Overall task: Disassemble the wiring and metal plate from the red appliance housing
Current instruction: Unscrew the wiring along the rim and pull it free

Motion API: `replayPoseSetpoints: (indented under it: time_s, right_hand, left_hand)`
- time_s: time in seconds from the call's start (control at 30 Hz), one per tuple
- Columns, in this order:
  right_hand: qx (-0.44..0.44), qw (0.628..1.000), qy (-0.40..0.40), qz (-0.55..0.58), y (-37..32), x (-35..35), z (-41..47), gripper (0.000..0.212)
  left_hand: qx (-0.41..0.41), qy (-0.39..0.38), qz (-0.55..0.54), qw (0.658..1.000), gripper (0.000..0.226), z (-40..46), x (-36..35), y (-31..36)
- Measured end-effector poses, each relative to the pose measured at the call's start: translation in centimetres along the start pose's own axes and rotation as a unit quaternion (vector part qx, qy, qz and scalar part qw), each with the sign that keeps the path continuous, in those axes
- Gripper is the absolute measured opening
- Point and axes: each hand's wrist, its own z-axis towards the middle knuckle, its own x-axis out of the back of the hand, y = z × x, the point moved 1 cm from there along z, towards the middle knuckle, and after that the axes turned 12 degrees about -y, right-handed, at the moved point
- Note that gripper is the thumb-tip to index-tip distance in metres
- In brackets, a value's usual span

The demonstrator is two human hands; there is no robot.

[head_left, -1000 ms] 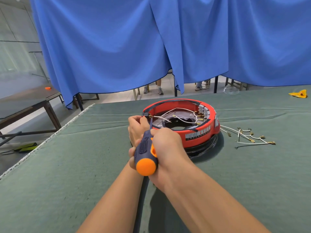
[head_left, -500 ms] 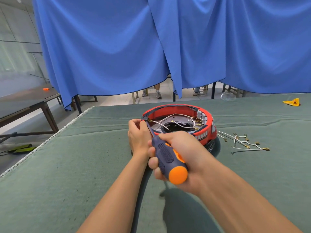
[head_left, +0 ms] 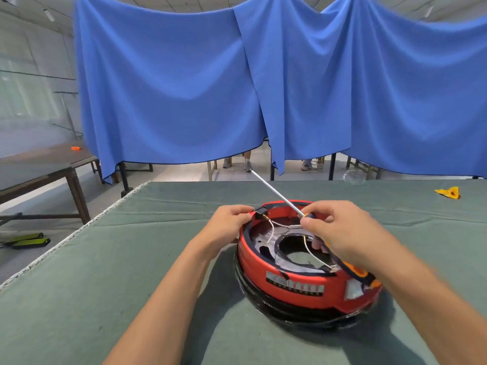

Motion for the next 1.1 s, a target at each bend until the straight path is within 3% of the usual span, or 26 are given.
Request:
replayPoseSetpoints:
  time_s: [0.07, 0.17, 0.27, 0.37, 0.47, 0.53, 0.63, 0.77, 0.87, 1.0, 1.1]
  right_hand:
    - [-0.005, 0.999, 0.008, -0.039, 0.6, 1.0, 0.1, 0.009]
    - [-0.031, 0.998, 0.018, -0.050, 1.2, 2.0, 0.2, 0.009]
    - [-0.041, 0.998, 0.022, -0.038, 1.2, 2.3, 0.0, 0.013]
    - [-0.031, 0.998, 0.018, -0.059, 0.8, 2.7, -0.2, 0.012]
    - [-0.031, 0.996, -0.003, -0.080, 0.0, 3.1, -0.9, 0.011]
    - [-0.040, 0.995, -0.015, -0.095, -0.5, 3.2, -1.4, 0.011]
    - [-0.052, 0.991, -0.022, -0.122, -1.3, 3.2, -2.1, 0.010]
    - [-0.056, 0.987, -0.038, -0.149, -2.4, 2.5, -3.1, 0.010]
    - [-0.051, 0.985, -0.028, -0.163, -3.0, 1.8, -3.8, 0.010]
    - [-0.047, 0.981, -0.014, -0.188, -2.8, 0.4, -4.5, 0.012]
    - [-0.058, 0.973, -0.028, -0.220, -2.4, -0.6, -4.7, 0.015]
  left_hand:
    - [0.061, 0.009, 0.119, 0.991, 0.023, -0.4, -0.4, 1.1]
    - [0.158, -0.042, 0.310, 0.937, 0.016, -1.4, -1.1, 2.0]
    - [0.154, -0.016, 0.416, 0.896, 0.005, -1.8, -1.0, 1.8]
    - [0.117, -0.001, 0.493, 0.862, 0.026, -1.2, 0.8, 2.1]
    - [0.103, -0.027, 0.493, 0.864, 0.038, -0.8, 2.9, 2.6]
    - [0.111, 0.008, 0.476, 0.872, 0.042, -1.3, 3.7, 2.6]
    - [0.148, 0.063, 0.523, 0.837, 0.040, -3.1, 3.0, 1.5]
    - [0.203, 0.057, 0.571, 0.793, 0.047, -4.9, 0.5, 0.3]
    - [0.213, 0.065, 0.580, 0.784, 0.059, -3.6, 0.7, 0.4]
    - [0.246, 0.071, 0.569, 0.782, 0.054, -1.5, 2.0, 0.7]
    - [0.199, 0.104, 0.582, 0.782, 0.045, -0.8, 2.0, 0.4]
